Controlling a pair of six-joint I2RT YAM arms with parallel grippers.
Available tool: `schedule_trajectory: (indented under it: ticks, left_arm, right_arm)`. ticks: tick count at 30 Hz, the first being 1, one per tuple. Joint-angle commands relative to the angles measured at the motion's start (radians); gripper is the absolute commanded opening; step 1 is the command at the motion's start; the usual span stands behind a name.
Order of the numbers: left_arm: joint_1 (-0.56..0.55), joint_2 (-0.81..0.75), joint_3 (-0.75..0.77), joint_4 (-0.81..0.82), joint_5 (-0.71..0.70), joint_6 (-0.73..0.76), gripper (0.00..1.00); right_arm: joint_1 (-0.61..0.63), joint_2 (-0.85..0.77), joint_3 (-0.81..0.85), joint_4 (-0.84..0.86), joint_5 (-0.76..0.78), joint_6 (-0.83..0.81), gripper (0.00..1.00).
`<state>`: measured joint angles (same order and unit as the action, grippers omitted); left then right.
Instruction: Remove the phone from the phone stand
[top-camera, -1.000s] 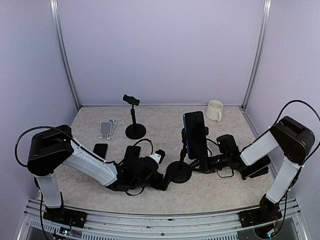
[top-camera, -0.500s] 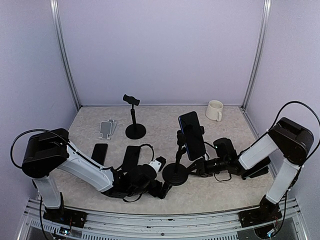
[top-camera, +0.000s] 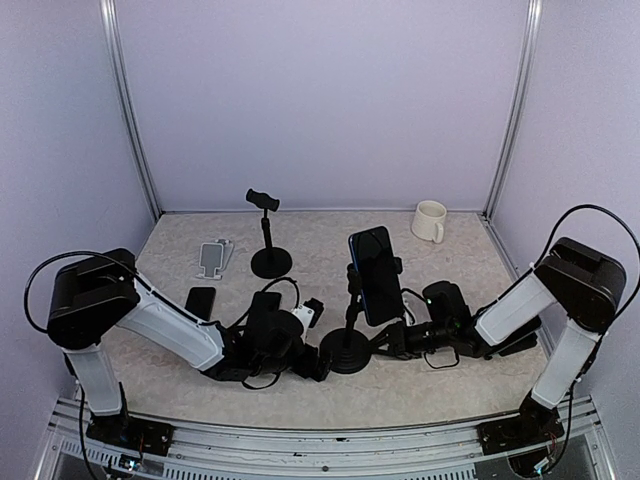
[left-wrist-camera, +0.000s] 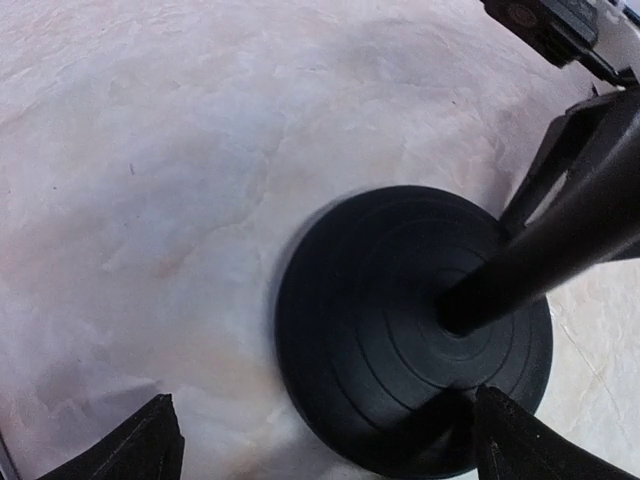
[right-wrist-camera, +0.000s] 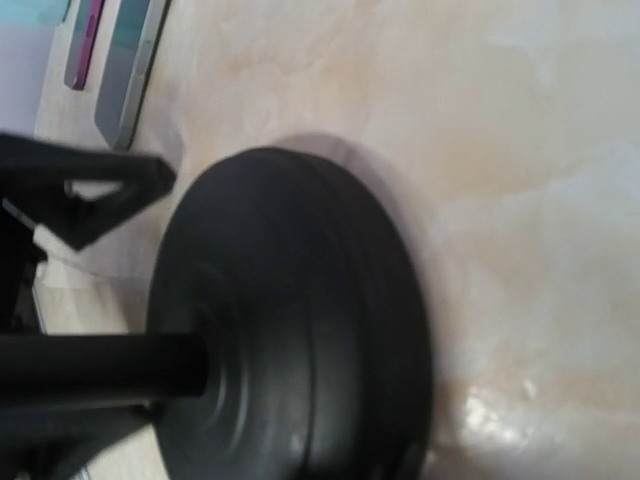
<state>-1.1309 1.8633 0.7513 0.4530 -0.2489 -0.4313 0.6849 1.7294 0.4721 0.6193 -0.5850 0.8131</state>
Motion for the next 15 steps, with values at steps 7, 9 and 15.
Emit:
schedule_trajectory:
  ticks: [7, 9, 15]
  left_arm:
    - [0.089, 0.040, 0.002, -0.126, 0.042, 0.114, 0.93]
    - [0.089, -0.002, -0.027, -0.100, 0.051, 0.128, 0.91]
    - [0.053, -0.128, -0.135, -0.056, 0.047, 0.195, 0.87]
  right_arm:
    - [0.013, -0.074, 0.014, -0.130, -0.020, -0.064, 0.34]
    - [-0.005, -0.090, 0.017, -0.146, -0.021, -0.076, 0.34]
    - [-0.066, -0.118, 0.054, -0.208, -0.031, -0.126, 0.35]
